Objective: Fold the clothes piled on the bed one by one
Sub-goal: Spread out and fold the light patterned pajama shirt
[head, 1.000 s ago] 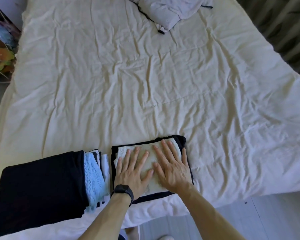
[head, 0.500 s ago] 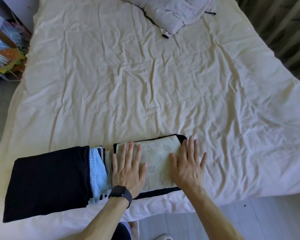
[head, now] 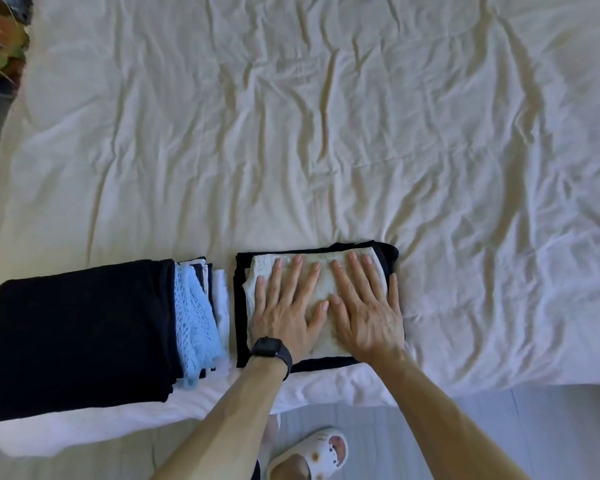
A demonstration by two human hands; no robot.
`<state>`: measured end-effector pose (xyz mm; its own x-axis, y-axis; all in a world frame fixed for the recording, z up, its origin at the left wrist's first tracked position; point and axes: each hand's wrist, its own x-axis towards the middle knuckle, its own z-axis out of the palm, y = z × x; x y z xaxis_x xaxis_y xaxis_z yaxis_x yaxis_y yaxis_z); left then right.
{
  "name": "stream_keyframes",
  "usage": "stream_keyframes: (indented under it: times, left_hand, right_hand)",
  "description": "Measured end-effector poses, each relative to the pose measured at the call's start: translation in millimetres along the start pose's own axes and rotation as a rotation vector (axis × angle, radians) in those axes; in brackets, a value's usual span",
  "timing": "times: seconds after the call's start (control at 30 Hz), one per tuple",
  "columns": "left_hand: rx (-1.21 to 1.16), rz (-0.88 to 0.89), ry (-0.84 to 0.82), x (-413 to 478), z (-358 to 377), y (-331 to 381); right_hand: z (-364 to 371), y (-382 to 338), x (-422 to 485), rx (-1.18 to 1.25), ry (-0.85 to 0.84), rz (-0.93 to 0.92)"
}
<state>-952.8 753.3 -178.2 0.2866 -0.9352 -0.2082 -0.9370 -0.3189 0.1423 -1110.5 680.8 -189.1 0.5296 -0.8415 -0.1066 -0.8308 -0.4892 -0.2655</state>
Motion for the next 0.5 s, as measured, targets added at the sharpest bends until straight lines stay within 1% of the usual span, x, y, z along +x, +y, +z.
stream_keyframes:
  times: [0.1,0.17,0.27,0.33,0.4,0.5]
  left_hand:
    - [-0.025,0.01,0.037,1.0,13.0,-4.5]
    - [-0.064,-0.013,0.093,5.0,19.0,-6.6]
    - [-0.121,-0.126,0.148,6.4,24.8,-6.3]
    - [-0.135,-0.171,0.161,3.2,26.9,-4.4]
    - [-0.133,-0.164,0.178,5.4,26.0,-5.0]
    - [-0.111,-0.14,0.137,8.6,17.0,-6.7]
  right_hand:
    - [8.1,3.2,-2.3,0.022,0.035,0.002]
    - [11.9,4.5,-0.6,0.042,0.056,0.005]
    - [10.7,2.1,1.6,0.062,0.024,0.03]
    - [7.7,-0.6,-1.0,0.058,0.007,0.079]
    - [3.8,-4.5,0.5,0.05,-0.003,0.132]
    - [-8.7,-8.5,4.2,0.063,-0.085,0.157]
